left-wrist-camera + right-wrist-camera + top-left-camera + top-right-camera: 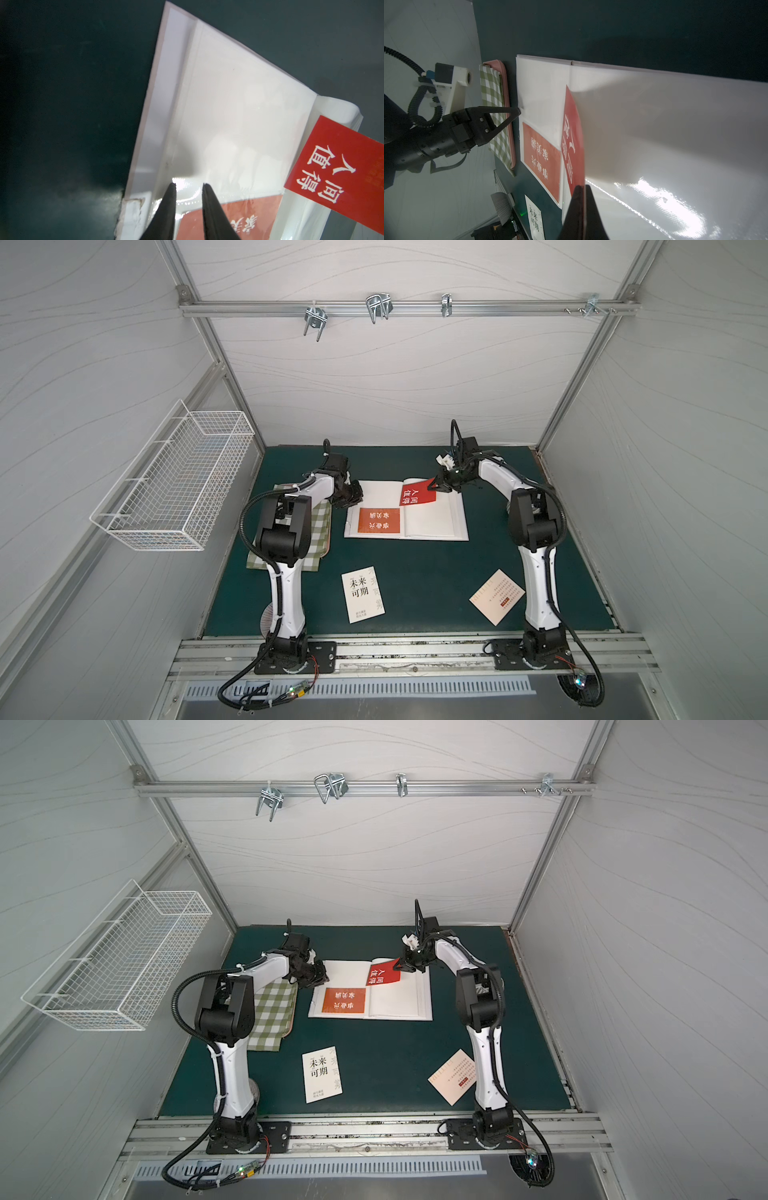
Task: Place the photos into the photo albums
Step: Insert the photo into the photo album.
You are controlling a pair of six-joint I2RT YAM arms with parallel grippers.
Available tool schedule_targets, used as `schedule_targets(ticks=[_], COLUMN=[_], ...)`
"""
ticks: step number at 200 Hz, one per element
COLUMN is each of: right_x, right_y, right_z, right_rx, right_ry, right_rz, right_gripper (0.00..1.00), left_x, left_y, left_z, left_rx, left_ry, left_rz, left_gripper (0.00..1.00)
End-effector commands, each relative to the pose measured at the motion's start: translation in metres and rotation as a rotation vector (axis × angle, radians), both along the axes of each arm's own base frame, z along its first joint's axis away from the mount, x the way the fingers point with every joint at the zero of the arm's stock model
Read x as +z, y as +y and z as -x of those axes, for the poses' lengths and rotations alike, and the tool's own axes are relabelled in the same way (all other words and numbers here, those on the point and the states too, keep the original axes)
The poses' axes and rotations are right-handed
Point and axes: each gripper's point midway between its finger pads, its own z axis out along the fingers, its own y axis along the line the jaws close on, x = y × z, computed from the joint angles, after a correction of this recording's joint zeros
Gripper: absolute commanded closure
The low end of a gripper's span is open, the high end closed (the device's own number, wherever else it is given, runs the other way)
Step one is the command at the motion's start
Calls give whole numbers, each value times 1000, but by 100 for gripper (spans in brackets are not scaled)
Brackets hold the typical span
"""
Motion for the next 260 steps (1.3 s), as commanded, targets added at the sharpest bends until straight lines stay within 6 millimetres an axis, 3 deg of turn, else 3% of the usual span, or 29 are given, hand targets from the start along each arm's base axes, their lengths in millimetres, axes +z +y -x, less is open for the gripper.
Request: schedule_targets(ticks=[1,97,260], right_x=[-14,-2,-15], right_y=[0,7,26], right_z=[1,1,4], right_rx=[-2,13,41], right_ry=[46,46,177], right_rz=[-29,-44,-185], right_gripper=[100,100,100], left_x=[8,13,0], left_y=[-1,-2,-4], left_z=[-8,-8,-6], left_rx=[10,11,22], left_ry=[-11,-20,9], left_rz=[15,18,37], left_gripper=[73,73,74])
